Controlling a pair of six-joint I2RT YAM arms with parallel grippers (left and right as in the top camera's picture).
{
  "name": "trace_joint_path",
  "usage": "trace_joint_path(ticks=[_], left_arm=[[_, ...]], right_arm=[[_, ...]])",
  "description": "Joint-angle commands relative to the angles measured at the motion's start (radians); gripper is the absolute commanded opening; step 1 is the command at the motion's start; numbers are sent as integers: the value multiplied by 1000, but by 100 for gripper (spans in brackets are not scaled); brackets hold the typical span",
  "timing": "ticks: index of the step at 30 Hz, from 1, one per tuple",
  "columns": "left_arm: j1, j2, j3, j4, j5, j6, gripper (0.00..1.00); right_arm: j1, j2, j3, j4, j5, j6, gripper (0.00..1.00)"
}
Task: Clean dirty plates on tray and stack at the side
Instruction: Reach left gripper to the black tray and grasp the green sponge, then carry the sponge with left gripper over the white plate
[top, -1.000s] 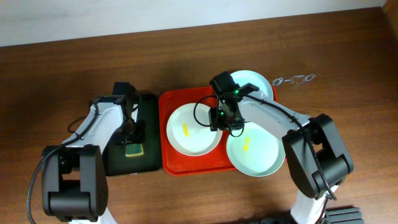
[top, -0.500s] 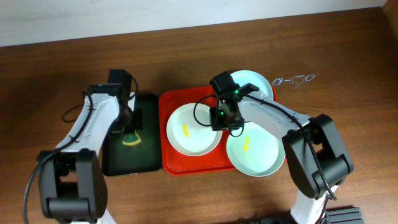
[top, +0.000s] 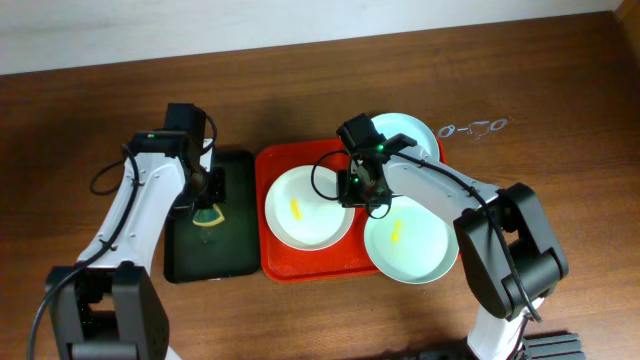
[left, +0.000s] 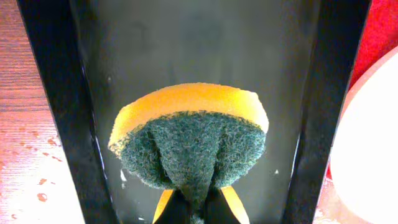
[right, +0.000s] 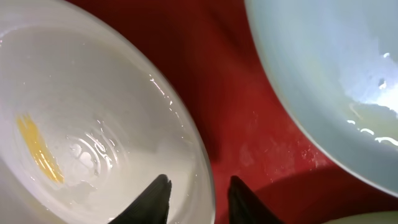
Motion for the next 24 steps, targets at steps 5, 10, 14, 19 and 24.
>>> trace_joint_path(ticks=[5,10,14,19,24], left_arm=[[5,-19,6,-2,2,4,0],[5,-19,6,-2,19,5,0],[5,-19,6,-1,19,5,0],[5,-19,6,-2,19,5,0],[5,-19,6,-1,19,5,0]], right_arm=[[3,-32,-23,14,-4,4,33],[3,-32,-38,29,-5,5,7],[3,-32,-38,33,-5,6,4],[3,-32,-38,51,-5,103,4],[3,-32,-38,55,-5,129,4]])
